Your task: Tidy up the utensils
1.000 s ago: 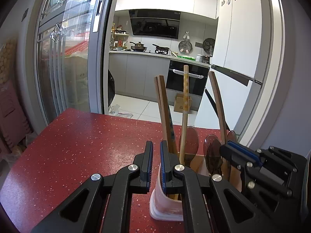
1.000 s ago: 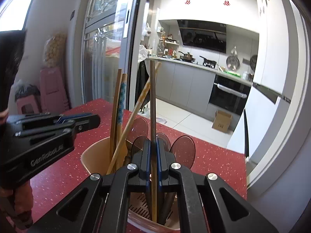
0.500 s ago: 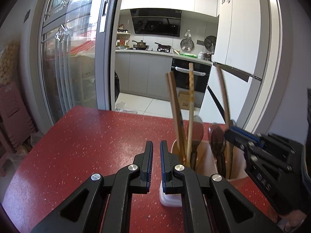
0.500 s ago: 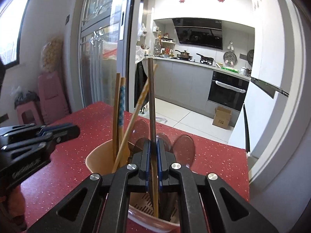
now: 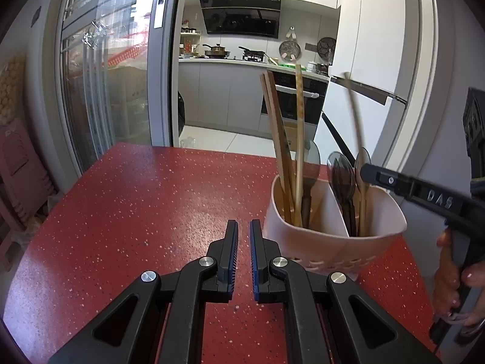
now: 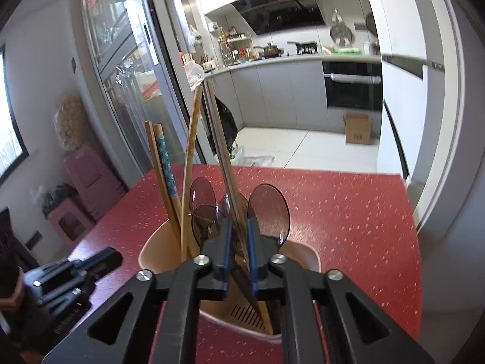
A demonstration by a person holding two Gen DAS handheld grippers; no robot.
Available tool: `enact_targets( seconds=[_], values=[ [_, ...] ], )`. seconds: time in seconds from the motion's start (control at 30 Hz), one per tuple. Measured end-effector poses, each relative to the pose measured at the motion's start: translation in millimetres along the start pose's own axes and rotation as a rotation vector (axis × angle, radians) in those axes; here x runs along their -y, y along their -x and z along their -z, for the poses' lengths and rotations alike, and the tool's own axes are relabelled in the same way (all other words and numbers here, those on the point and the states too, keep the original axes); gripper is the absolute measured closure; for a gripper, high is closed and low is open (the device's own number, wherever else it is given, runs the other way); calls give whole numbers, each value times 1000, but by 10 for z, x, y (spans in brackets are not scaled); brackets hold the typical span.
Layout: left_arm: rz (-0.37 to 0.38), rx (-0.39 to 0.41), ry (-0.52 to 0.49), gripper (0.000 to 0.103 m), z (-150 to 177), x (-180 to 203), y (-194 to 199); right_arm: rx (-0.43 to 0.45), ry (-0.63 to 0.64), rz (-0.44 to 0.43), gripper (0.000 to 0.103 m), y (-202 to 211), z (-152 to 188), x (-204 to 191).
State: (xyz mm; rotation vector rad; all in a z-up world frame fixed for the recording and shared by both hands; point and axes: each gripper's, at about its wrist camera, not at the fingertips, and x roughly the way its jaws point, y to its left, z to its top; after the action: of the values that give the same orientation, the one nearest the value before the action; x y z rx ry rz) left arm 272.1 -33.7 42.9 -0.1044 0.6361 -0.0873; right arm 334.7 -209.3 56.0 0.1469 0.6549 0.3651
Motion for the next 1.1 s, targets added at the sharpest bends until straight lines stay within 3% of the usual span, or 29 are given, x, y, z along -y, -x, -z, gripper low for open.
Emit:
enact_targets(
  seconds=[0.03,0.07,0.33,0.47,0.5,0.57,0.63,0.73,0.8,1.03,1.1],
  values=[
    [3,-2,0,66,6,0,6,3,-1,-3,69,33,-13,0],
    [6,-3,1,66,6,-2,15,10,0,-5,64,57,-21,-4],
    [19,-24,0,66,59,-11,55,-2,70,36,63,67,-278,-205],
    [25,-41,-2,66,75,-8,41,-41,16,35,63,-135,-444,-180],
    [27,-41,-2,67,84,-17,44,-58,10,45,63,-204,-474,-178],
    [31,-41,1,66,79,-24,43,-76,19,75,94,-277,-501,-190],
    [32,-38,5,66,77,-37,42,-49,44,114,96,-251,-509,-214],
    [32,-35,11,66,84,-57,33,79,113,116,96,-37,-480,-272],
    [28,-37,12,66,97,-62,22,103,152,128,96,1,-441,-309],
    [17,-53,4,66,114,-49,26,20,156,126,96,-45,-175,-250],
    [17,-59,1,66,112,-33,33,-2,115,121,88,-21,-165,-176]
  ],
)
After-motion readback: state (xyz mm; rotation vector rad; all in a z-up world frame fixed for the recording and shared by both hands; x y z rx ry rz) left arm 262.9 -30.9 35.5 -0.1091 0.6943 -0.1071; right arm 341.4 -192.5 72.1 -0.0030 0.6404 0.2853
